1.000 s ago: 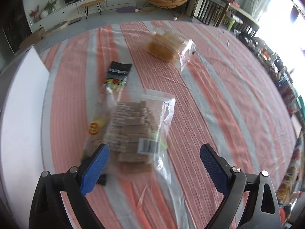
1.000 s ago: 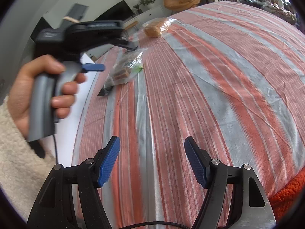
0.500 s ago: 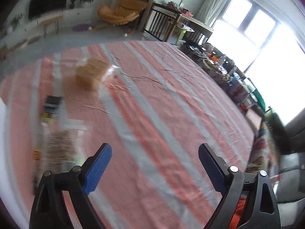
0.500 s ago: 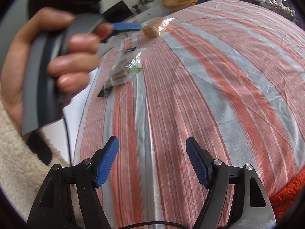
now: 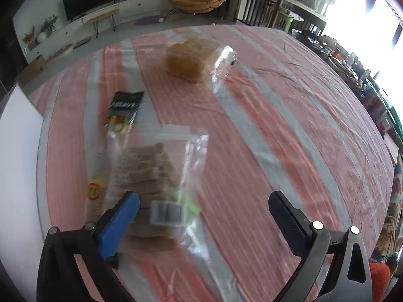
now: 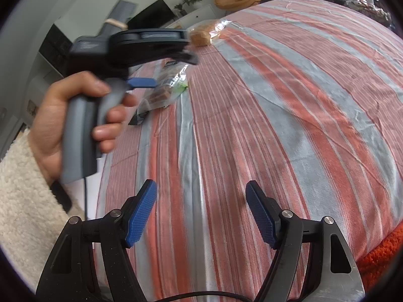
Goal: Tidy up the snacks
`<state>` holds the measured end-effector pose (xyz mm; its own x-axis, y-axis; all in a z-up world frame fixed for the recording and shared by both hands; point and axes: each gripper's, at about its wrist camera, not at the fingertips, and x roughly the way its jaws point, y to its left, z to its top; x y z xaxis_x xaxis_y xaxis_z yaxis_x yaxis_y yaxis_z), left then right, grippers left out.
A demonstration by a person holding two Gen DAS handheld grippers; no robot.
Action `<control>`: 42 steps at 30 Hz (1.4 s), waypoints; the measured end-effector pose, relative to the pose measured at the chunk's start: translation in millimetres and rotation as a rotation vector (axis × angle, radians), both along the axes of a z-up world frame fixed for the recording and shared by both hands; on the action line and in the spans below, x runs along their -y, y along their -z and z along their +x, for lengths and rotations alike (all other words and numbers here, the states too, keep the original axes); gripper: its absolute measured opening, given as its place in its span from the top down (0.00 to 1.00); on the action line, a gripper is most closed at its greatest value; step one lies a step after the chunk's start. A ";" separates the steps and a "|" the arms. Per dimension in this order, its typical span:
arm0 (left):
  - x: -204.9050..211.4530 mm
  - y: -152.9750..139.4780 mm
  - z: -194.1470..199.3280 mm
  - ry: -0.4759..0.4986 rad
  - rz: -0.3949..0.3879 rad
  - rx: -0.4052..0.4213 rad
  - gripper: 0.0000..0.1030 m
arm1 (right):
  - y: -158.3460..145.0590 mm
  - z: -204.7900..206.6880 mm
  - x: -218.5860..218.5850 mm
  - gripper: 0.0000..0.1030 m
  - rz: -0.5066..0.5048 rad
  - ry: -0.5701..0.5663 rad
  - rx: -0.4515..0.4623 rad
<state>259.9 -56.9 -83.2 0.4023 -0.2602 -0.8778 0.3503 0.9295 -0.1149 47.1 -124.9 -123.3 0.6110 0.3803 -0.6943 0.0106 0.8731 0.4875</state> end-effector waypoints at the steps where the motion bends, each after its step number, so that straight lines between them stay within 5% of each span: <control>1: 9.7 -3.5 -1.3 0.033 -0.049 -0.008 0.02 | 0.0 0.2 0.0 0.26 -0.001 0.000 -0.001; 4: 37.7 -9.6 1.0 0.113 -0.281 -0.126 0.03 | -0.7 -0.4 0.4 0.26 -0.003 0.001 0.000; 6: 52.8 -26.5 -6.8 0.162 -0.344 -0.096 0.03 | -1.1 -1.0 2.0 0.26 0.001 0.004 0.002; 10: 54.6 -58.2 -15.3 0.218 -0.298 0.014 0.03 | -1.0 -2.4 5.0 0.26 0.014 0.008 0.000; 14: 9.0 -69.9 6.9 0.138 -0.213 0.041 0.03 | -0.9 -2.0 6.3 0.26 0.029 0.004 0.003; 20: -57.1 -27.4 30.2 -0.011 -0.091 -0.096 0.03 | 1.8 0.5 1.2 0.26 0.027 -0.009 -0.010; 26: -53.6 -15.0 25.4 -0.077 0.083 0.029 0.03 | 3.1 2.1 3.2 0.26 0.024 0.004 -0.012; 29: -47.8 -6.6 27.9 -0.045 0.033 -0.043 0.03 | 3.1 2.2 4.1 0.26 0.025 0.007 -0.013; 34: -28.1 11.3 20.6 -0.001 0.136 -0.049 0.03 | 2.6 2.2 4.1 0.26 0.025 0.003 -0.011; 37: -31.5 12.1 21.0 -0.035 0.093 -0.060 0.03 | 2.3 1.1 6.2 0.26 0.033 0.006 -0.008; 42: -30.2 -5.6 17.1 -0.021 -0.129 -0.087 0.03 | 2.7 1.3 5.8 0.26 0.043 0.004 -0.011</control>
